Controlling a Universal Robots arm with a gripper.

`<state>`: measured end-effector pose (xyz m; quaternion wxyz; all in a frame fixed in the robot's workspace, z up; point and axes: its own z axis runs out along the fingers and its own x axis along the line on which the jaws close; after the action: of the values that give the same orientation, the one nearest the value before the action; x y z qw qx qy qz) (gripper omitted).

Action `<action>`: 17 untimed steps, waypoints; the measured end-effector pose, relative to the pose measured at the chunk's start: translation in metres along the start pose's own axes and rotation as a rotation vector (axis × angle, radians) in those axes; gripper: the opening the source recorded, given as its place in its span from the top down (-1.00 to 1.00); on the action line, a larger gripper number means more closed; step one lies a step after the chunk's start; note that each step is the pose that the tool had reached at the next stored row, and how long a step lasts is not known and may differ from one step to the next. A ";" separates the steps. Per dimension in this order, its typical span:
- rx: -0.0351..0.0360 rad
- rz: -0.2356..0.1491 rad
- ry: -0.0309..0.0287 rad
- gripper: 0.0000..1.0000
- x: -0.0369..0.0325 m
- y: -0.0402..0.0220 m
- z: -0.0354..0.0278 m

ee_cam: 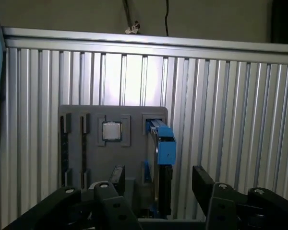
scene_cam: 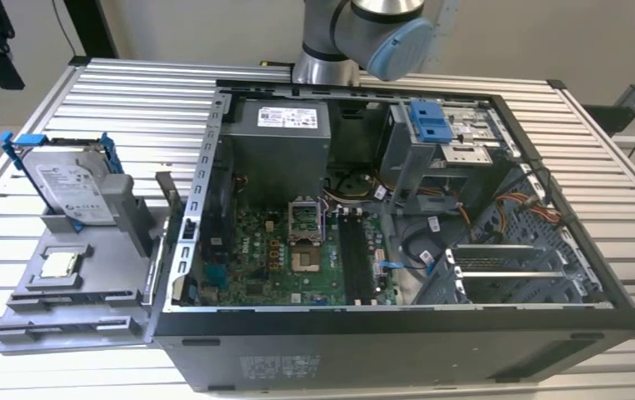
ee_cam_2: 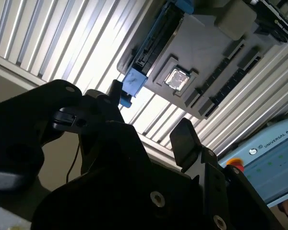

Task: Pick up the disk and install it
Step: 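Pick up the disk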

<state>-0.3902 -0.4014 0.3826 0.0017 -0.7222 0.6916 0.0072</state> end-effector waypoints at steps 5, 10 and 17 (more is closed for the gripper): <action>0.0000 -0.002 0.0000 -1.00 -0.0001 -0.0001 0.0008; 0.0017 -0.013 0.0001 -1.00 -0.0005 -0.0001 0.0072; 0.0050 -0.026 0.0005 -1.00 -0.0012 -0.0002 0.0154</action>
<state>-0.3901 -0.4001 0.3673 0.0034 -0.7311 0.6822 0.0053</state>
